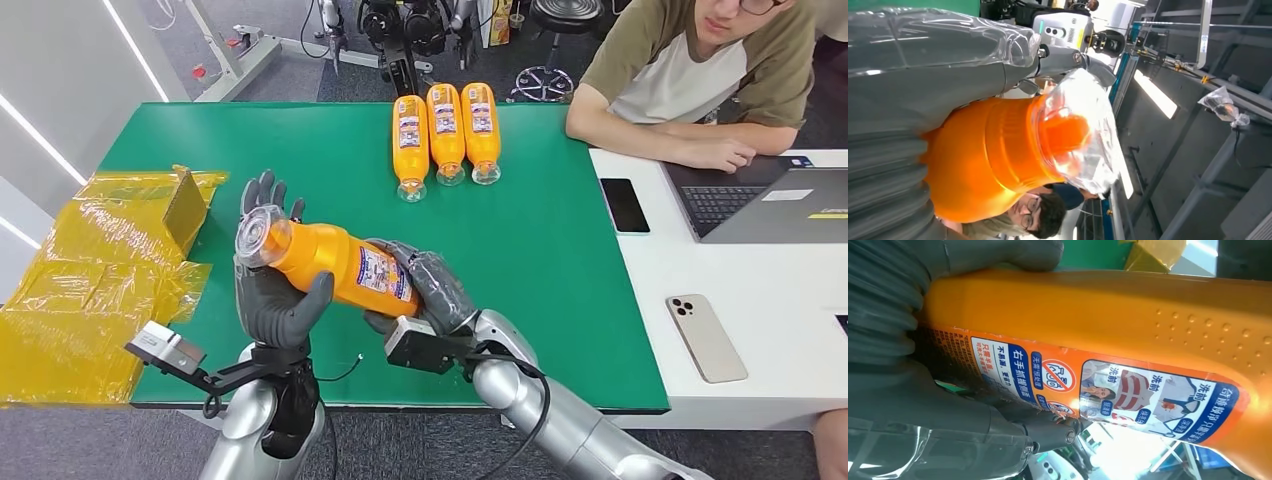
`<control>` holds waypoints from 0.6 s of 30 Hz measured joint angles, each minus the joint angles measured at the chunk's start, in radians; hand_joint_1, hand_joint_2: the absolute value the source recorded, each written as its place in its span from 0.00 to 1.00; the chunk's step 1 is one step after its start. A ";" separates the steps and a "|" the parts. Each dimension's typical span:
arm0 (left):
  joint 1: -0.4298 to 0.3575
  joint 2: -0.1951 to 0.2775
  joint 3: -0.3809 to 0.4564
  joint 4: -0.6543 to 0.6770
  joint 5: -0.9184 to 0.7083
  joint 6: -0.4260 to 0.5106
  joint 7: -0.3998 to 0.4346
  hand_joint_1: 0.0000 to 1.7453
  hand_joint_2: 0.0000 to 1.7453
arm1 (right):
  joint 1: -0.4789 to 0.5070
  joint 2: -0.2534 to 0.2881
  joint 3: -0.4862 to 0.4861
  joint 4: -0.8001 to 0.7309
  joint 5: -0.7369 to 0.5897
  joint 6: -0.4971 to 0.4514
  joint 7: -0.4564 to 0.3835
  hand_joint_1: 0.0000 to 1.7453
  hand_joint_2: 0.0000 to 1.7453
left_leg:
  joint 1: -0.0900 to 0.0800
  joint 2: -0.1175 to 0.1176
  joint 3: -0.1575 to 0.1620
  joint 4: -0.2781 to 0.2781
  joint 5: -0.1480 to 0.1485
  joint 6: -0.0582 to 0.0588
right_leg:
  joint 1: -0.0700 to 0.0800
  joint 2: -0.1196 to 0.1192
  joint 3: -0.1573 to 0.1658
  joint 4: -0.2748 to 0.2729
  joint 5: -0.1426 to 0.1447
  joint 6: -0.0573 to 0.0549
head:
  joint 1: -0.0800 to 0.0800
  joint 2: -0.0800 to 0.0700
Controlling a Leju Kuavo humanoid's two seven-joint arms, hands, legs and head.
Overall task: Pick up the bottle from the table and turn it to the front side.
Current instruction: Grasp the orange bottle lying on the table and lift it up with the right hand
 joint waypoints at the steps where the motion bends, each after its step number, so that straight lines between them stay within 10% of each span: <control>1: 0.001 0.001 0.001 0.000 0.000 0.000 0.000 0.00 1.00 | 0.000 -0.001 0.001 0.003 0.002 0.004 0.000 1.00 1.00 | 0.000 0.000 0.000 0.000 0.000 0.000 | 0.000 0.000 0.000 0.000 0.000 0.000 | 0.000 0.000; 6: 0.004 0.003 0.007 0.000 -0.016 -0.003 0.000 0.00 1.00 | 0.000 -0.009 0.004 0.013 0.008 0.047 0.002 1.00 1.00 | 0.000 0.000 0.000 0.000 0.000 0.000 | 0.000 0.000 0.000 0.000 0.000 0.000 | 0.000 0.000; 10: 0.003 0.003 0.014 0.004 -0.036 -0.014 -0.001 1.00 1.00 | 0.001 -0.019 0.004 0.015 0.025 0.061 0.001 1.00 1.00 | 0.000 0.000 0.000 0.000 0.000 0.000 | 0.000 0.000 0.000 0.000 0.000 0.000 | 0.000 0.000; 18: -0.002 0.003 0.016 0.022 -0.077 -0.078 0.014 1.00 1.00 | 0.008 -0.021 0.002 0.025 0.063 0.000 -0.003 1.00 1.00 | 0.000 0.000 0.000 0.000 0.000 0.000 | 0.000 0.000 0.000 0.000 0.000 0.000 | 0.000 0.000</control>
